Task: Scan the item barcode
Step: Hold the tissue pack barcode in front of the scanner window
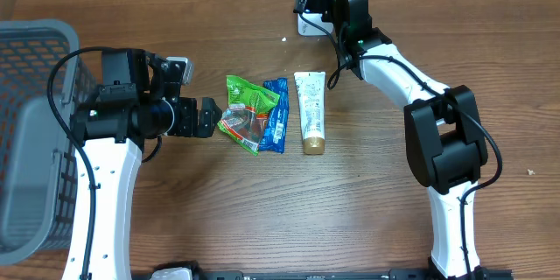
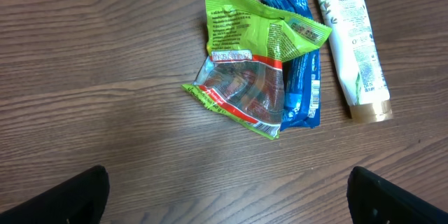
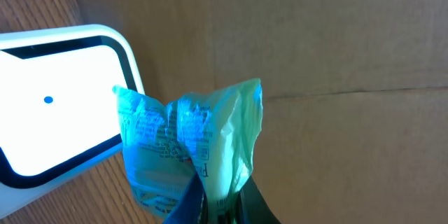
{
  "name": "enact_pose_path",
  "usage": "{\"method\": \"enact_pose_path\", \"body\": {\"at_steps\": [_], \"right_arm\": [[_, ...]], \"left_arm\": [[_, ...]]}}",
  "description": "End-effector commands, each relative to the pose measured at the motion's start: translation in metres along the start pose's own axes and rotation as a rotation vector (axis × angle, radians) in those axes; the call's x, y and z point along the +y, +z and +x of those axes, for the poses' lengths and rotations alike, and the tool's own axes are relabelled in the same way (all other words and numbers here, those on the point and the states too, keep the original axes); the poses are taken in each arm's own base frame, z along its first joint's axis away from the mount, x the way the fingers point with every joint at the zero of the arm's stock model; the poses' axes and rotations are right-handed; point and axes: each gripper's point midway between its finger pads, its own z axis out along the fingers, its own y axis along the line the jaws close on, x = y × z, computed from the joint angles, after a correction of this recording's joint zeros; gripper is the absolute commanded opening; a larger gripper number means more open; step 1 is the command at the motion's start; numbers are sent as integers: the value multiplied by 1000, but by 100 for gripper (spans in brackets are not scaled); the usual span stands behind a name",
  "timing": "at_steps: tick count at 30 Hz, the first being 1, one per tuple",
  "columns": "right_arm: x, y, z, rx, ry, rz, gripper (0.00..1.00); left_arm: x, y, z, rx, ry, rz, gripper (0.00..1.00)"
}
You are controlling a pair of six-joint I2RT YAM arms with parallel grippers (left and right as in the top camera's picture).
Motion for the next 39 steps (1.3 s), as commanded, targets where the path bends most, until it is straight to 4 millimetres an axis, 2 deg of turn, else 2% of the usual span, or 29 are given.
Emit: {"method": "enact_pose_path", "body": {"at_steps": [1,6,13,23,31,39], "right_arm": [[-7,1,-4,8,-4,27,4],[-5,-1,-14,-7,-7,28,4],[-21,-2,-21,-34,13,96,4],[7,-2,-12,-18,-3,40,4],[-9,-4,-20,-42,0,106,4],[0,-15,-37,24,-63,92,4]], "left_arm": [[-3,1,-1,-2,-10,13,99],[-3,1,-1,-2,-10,13,100],[-3,1,-1,-2,-10,13,99],[-3,1,-1,-2,-10,13,100],[-3,1,-1,-2,-10,13,100],[-3,1,-1,-2,-10,13,100]]}}
